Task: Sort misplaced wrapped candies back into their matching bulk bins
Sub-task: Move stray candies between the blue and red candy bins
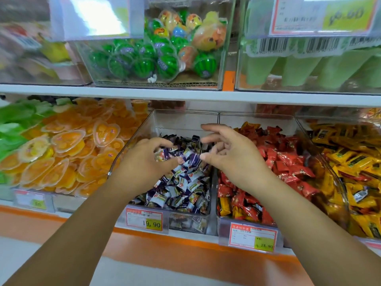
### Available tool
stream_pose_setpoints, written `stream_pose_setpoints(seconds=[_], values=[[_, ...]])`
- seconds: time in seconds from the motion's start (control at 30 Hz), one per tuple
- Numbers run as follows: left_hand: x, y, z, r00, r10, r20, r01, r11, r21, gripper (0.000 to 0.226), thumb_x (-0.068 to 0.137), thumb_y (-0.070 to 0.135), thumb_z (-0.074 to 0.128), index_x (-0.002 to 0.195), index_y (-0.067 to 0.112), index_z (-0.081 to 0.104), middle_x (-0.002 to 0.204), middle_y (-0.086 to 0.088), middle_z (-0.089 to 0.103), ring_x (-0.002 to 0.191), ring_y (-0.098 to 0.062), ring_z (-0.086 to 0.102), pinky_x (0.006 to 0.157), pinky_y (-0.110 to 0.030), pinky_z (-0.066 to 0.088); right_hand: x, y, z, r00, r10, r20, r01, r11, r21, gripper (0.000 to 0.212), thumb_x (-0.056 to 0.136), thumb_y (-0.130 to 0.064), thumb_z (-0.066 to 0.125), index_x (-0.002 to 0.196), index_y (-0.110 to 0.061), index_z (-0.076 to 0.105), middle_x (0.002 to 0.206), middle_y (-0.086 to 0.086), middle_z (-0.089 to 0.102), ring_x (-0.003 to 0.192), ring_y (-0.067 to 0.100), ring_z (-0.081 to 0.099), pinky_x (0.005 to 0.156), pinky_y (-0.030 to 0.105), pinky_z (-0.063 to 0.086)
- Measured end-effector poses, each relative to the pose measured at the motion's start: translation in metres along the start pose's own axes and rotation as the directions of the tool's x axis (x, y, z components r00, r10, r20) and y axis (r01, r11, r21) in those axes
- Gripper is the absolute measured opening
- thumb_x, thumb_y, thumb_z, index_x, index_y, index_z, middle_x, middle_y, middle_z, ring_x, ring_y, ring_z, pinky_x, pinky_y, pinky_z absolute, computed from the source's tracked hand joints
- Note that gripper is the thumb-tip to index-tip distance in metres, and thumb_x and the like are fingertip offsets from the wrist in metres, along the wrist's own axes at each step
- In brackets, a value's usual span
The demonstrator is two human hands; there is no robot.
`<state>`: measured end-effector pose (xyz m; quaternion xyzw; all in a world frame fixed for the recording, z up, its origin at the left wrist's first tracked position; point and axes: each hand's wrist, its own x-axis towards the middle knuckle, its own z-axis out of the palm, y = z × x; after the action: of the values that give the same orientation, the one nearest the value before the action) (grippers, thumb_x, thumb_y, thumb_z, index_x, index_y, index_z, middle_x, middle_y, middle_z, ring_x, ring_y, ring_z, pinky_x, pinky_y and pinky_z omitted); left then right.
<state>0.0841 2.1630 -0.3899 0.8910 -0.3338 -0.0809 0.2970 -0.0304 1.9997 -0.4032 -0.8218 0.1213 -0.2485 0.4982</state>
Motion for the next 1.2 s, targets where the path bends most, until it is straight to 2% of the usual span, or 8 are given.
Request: stream_pose_setpoints(seconds=[0.2,0.33,0.43,0.57,0.77,0.97,1.07,1.2], values=[[-0.006,0.006,0.009,0.993,0.116,0.008,-0.116,0.993,0.035,0.055,0.082,0.057,0.061,0.133,0.042,0.046,0.141,0.014,0.039,0.115,-0.004,0.044,0.093,-0.025,0.036,-0.014,-0.001,-0.031,0.998,0.065,-0.016,-0.067,0.987,-0.144,0.024,0.086,-0.016,0.069,0.104,-0.032,0.069,0.093,-0.01,0.068,0.078,0.006,0.061,0.075,0.019,0.052],[-0.013,0.022,0.021,0.957,0.272,0.095,-0.278,0.959,0.048,0.052,0.084,0.058,0.056,0.133,0.046,0.046,0.136,0.027,0.039,0.108,0.006,0.042,0.091,-0.016,0.033,-0.035,0.003,-0.054,0.922,0.242,0.302,-0.081,0.883,-0.462,0.013,0.089,-0.025,0.067,0.097,-0.035,0.073,0.089,-0.018,0.07,0.083,-0.001,0.064,0.077,0.019,0.052],[-0.017,0.031,0.034,0.918,0.341,0.202,-0.361,0.93,0.069,0.06,0.087,0.057,0.053,0.143,0.047,0.033,0.146,0.031,0.027,0.124,0.009,0.033,0.102,-0.012,0.023,-0.043,0.016,-0.044,0.846,0.3,0.442,0.059,0.77,-0.635,0.026,0.09,-0.031,0.065,0.116,-0.038,0.066,0.101,-0.021,0.058,0.092,0.0,0.052,0.081,0.016,0.042],[-0.016,0.032,0.041,0.894,0.351,0.28,-0.385,0.92,0.075,0.067,0.091,0.052,0.052,0.148,0.049,0.018,0.154,0.033,0.007,0.138,0.012,0.013,0.106,-0.013,0.013,-0.041,0.026,-0.036,0.78,0.357,0.514,0.214,0.62,-0.755,0.047,0.09,-0.034,0.062,0.135,-0.039,0.048,0.125,-0.014,0.047,0.106,0.014,0.034,0.094,0.03,0.037],[-0.015,0.03,0.042,0.886,0.349,0.305,-0.382,0.922,0.057,0.068,0.091,0.053,0.051,0.148,0.05,0.014,0.154,0.032,0.005,0.133,0.016,0.01,0.104,-0.012,0.012,-0.041,0.031,-0.038,0.853,0.275,0.444,0.176,0.649,-0.74,0.015,0.086,-0.033,0.068,0.1,-0.033,0.066,0.102,-0.012,0.052,0.098,0.009,0.033,0.088,0.028,0.039],[-0.013,0.03,0.042,0.884,0.363,0.294,-0.396,0.916,0.059,0.068,0.088,0.055,0.053,0.147,0.051,0.018,0.154,0.032,0.009,0.125,0.019,0.012,0.104,-0.013,0.014,-0.043,0.033,-0.041,0.876,0.259,0.407,0.159,0.642,-0.75,0.011,0.091,-0.035,0.061,0.098,-0.034,0.069,0.107,-0.009,0.048,0.103,0.011,0.034,0.092,0.03,0.039],[-0.013,0.03,0.041,0.886,0.385,0.259,-0.409,0.912,0.044,0.065,0.086,0.055,0.056,0.143,0.052,0.026,0.154,0.032,0.009,0.133,0.015,0.011,0.108,-0.017,0.015,-0.045,0.031,-0.046,0.94,0.142,0.309,0.105,0.744,-0.66,0.008,0.092,-0.036,0.06,0.089,-0.038,0.067,0.104,-0.013,0.049,0.104,0.009,0.038,0.092,0.03,0.038],[-0.016,0.034,0.04,0.897,0.384,0.22,-0.396,0.918,0.014,0.062,0.075,0.068,0.048,0.135,0.053,0.041,0.153,0.033,0.009,0.14,0.007,0.005,0.11,-0.024,0.014,-0.042,0.023,-0.051,1.0,-0.028,-0.002,0.025,0.935,-0.355,0.011,0.088,-0.031,0.065,0.086,-0.042,0.068,0.098,-0.014,0.054,0.096,0.003,0.049,0.085,0.017,0.038]])
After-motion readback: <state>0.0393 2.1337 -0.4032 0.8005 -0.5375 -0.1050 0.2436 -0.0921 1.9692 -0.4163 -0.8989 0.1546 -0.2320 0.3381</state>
